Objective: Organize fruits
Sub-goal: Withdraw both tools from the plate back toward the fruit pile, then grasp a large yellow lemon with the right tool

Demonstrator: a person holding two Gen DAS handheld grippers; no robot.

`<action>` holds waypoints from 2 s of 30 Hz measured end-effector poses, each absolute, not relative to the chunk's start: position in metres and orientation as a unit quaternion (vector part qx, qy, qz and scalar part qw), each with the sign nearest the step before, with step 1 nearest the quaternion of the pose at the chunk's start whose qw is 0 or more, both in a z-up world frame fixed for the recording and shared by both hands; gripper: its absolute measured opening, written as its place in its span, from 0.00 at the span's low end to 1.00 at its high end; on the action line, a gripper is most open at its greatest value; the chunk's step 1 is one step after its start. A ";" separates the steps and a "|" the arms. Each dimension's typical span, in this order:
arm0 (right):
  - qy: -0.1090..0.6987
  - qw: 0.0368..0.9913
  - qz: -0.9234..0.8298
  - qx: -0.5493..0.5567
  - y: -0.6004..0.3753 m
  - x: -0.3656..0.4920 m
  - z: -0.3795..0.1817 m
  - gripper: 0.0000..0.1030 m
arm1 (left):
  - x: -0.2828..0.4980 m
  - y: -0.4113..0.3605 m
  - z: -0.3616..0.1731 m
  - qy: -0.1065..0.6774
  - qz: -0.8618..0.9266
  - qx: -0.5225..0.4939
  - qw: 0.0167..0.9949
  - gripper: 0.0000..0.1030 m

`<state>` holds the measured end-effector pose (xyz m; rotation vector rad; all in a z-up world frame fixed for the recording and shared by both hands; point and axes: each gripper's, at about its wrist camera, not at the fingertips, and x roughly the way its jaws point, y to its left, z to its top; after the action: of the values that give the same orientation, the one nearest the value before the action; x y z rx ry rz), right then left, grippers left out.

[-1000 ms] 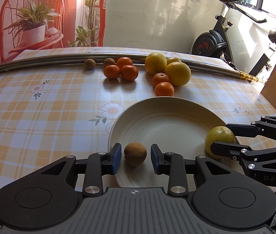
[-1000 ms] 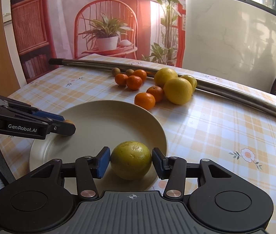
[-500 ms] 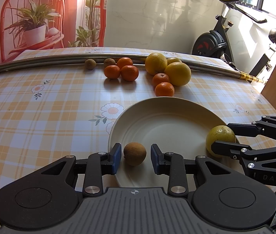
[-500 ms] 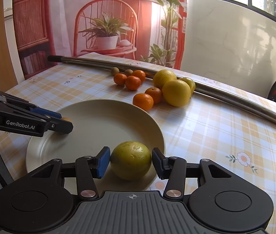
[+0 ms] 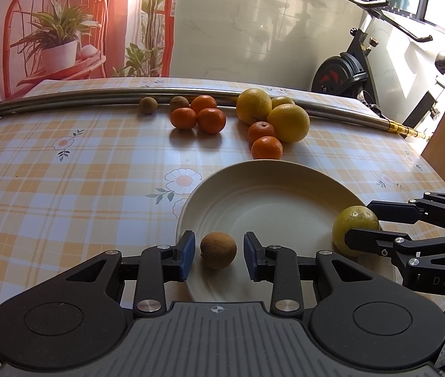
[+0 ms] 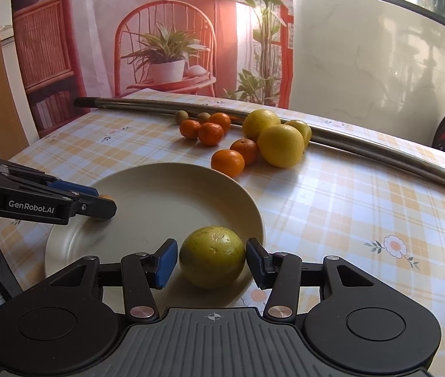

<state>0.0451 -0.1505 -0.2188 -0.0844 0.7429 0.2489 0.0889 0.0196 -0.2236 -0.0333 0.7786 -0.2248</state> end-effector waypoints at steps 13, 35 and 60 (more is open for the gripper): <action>0.302 0.946 0.119 -0.004 -0.166 0.046 -0.192 0.54 | 0.097 0.034 -0.186 0.321 -0.082 -0.029 0.943 0.41; 0.280 0.957 0.079 -0.011 -0.207 0.120 -0.193 0.53 | 0.132 0.059 -0.147 0.275 -0.033 -0.032 0.960 0.42; 0.353 0.929 0.100 0.049 -0.206 0.236 -0.247 0.55 | 0.160 0.048 -0.162 0.308 -0.038 -0.029 0.950 0.42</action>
<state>0.2359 -0.2058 -0.2473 0.1012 0.7229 0.2055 0.1603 0.0479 -0.1623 -0.0584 0.6256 -0.0778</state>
